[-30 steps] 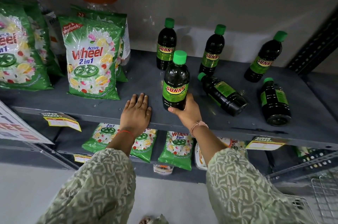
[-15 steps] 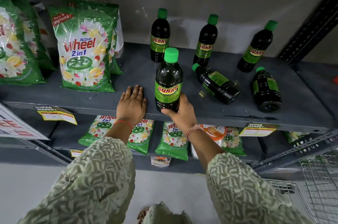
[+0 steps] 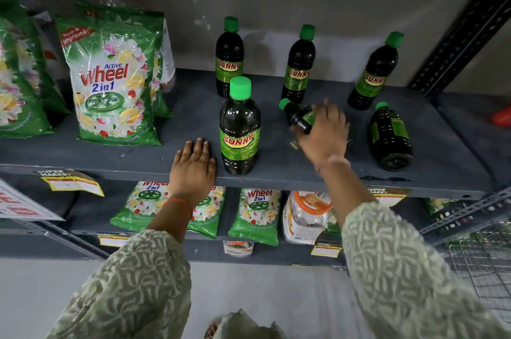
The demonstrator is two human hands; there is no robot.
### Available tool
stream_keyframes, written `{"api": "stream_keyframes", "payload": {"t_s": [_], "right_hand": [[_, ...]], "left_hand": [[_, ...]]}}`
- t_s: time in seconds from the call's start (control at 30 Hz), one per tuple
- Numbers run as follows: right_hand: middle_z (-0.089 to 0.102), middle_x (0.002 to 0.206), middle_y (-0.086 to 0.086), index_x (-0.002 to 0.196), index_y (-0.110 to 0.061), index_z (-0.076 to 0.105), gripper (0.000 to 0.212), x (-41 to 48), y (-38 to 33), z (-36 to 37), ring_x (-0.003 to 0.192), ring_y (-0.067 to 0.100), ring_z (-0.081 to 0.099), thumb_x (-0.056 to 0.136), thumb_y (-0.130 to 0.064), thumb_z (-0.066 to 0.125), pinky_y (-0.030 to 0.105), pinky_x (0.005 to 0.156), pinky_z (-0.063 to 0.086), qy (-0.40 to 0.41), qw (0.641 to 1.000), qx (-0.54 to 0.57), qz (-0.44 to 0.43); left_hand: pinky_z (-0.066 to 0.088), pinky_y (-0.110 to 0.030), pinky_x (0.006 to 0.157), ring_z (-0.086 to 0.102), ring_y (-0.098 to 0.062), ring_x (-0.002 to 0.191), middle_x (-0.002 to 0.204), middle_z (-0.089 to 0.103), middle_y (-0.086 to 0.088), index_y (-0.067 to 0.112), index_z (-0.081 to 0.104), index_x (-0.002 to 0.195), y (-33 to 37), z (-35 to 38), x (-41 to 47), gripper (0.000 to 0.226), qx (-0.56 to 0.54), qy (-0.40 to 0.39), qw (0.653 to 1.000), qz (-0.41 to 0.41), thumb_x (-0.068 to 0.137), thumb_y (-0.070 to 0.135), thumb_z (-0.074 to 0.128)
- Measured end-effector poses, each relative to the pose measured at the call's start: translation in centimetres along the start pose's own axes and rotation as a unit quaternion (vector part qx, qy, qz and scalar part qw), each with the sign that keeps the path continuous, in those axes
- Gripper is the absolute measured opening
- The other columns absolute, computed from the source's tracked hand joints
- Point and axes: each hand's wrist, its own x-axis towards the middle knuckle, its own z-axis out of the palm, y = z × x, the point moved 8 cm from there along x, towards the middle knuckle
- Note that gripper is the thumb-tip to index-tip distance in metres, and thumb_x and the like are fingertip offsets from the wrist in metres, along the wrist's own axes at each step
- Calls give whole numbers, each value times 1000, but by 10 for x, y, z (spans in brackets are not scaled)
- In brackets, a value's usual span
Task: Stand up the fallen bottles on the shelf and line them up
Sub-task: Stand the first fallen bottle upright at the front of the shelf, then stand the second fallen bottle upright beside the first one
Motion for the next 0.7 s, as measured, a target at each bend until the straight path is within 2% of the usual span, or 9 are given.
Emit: {"api": "stream_keyframes", "payload": {"t_s": [0.1, 0.13, 0.2, 0.23, 0.33, 0.43, 0.57, 0.63, 0.7], "right_hand": [[45, 137, 17, 131, -7, 36, 98, 29, 30, 18, 126, 36, 41, 58, -60, 74, 45, 106, 34, -202, 969, -112, 88], [48, 136, 15, 130, -9, 36, 101, 30, 35, 23, 125, 34, 44, 54, -62, 75, 45, 106, 34, -244, 956, -126, 101], [53, 132, 11, 127, -11, 40, 98, 31, 40, 27, 123, 31, 48, 52, -62, 76, 44, 108, 31, -256, 950, -134, 117], [56, 129, 12, 124, -10, 42, 94, 31, 42, 27, 122, 31, 49, 53, -59, 78, 45, 108, 31, -227, 957, -128, 128], [58, 120, 17, 117, -6, 44, 77, 28, 39, 19, 116, 34, 51, 59, -45, 77, 46, 102, 33, -56, 985, -63, 151], [53, 125, 17, 123, -5, 38, 84, 16, 33, 21, 118, 34, 48, 60, -45, 77, 47, 96, 33, 63, 977, 101, 178], [42, 138, 17, 136, -3, 26, 97, -4, 26, 50, 128, 33, 40, 63, -37, 80, 54, 106, 31, 87, 922, 335, 171], [44, 133, 19, 134, -2, 28, 97, -9, 27, 53, 124, 33, 44, 60, -34, 82, 53, 105, 36, 106, 901, 386, 168], [41, 132, 21, 134, -1, 29, 98, -8, 27, 51, 124, 34, 41, 59, -34, 83, 49, 108, 35, 110, 906, 375, 159]], "left_hand": [[9, -40, 116, 11, -27, 142, 154, 17, -7, 11, 17, 142, 1, 2, 1, 62, 13, 7, 1000, -6, 85, 37, 11], [10, -40, 116, 12, -28, 142, 154, 18, -7, 11, 18, 141, 1, 2, 1, 64, 15, 11, 1000, -7, 84, 37, 11], [12, -42, 115, 15, -29, 142, 153, 22, -9, 11, 21, 141, 1, 1, 1, 64, 16, 21, 1000, -8, 84, 37, 12], [13, -43, 115, 16, -29, 141, 152, 23, -9, 11, 23, 140, 1, 1, 1, 64, 14, 29, 999, -8, 84, 38, 12], [13, -42, 115, 18, -29, 141, 152, 26, -8, 12, 25, 140, 0, 1, 1, 63, 14, 39, 999, -18, 84, 38, 12], [13, -41, 115, 18, -27, 141, 152, 26, -7, 13, 25, 140, -1, 2, 1, 68, 18, 47, 998, -23, 82, 42, 6], [13, -40, 115, 19, -27, 141, 151, 27, -7, 13, 26, 139, 0, 1, 1, 75, 25, 52, 998, -23, 76, 45, 0], [15, -41, 115, 20, -27, 141, 150, 29, -7, 13, 27, 139, 0, 1, 1, 74, 24, 55, 998, -24, 77, 45, 2], [17, -43, 114, 23, -29, 140, 149, 31, -8, 12, 30, 138, -1, 0, 1, 72, 21, 61, 998, -22, 78, 44, 4]]}}
